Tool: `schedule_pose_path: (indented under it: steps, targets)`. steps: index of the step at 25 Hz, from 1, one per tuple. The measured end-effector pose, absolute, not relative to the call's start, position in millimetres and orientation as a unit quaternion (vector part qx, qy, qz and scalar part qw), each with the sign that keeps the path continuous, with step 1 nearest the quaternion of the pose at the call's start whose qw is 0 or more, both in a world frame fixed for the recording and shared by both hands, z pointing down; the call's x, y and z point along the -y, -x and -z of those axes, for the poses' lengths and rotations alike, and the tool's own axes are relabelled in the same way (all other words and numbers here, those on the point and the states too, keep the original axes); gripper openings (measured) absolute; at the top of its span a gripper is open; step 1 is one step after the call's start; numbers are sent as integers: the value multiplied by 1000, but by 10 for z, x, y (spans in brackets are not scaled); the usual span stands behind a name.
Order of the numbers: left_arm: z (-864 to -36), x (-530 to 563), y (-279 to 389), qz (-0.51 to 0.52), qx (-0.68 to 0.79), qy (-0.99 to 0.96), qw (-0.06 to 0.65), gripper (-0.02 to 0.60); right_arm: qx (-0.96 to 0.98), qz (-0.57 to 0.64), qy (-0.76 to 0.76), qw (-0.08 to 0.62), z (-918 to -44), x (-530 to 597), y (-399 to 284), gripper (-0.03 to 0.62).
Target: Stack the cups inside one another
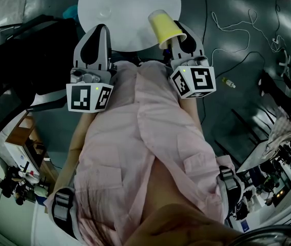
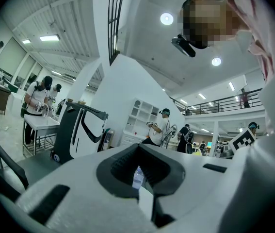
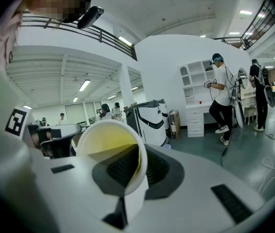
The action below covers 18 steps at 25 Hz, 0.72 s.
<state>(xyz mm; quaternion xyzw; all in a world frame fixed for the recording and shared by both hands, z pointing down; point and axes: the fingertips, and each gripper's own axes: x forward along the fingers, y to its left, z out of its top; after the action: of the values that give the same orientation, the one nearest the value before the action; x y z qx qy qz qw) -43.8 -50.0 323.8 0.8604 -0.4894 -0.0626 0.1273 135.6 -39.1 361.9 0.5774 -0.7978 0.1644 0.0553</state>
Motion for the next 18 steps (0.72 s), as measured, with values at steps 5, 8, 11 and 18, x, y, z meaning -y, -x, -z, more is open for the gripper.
schedule_pose_path:
  steps: [5,8,11,18]
  targets:
    - [-3225,482,453,63,491,-860,125,15,799,-163,-576,54,-3602,381,-1339,38]
    - [-3226,480,474,64,492,-859,125,15,800,-162,-576,54,-3599,382,-1323,38]
    - [-3220,473,489,65,493,-858,125,15,799,-162,-577,53,-3586,375,-1325,38]
    - [-3223,444,491,65,493,-859,125,15,797,-161,-580,53,-3583,343,-1333,38]
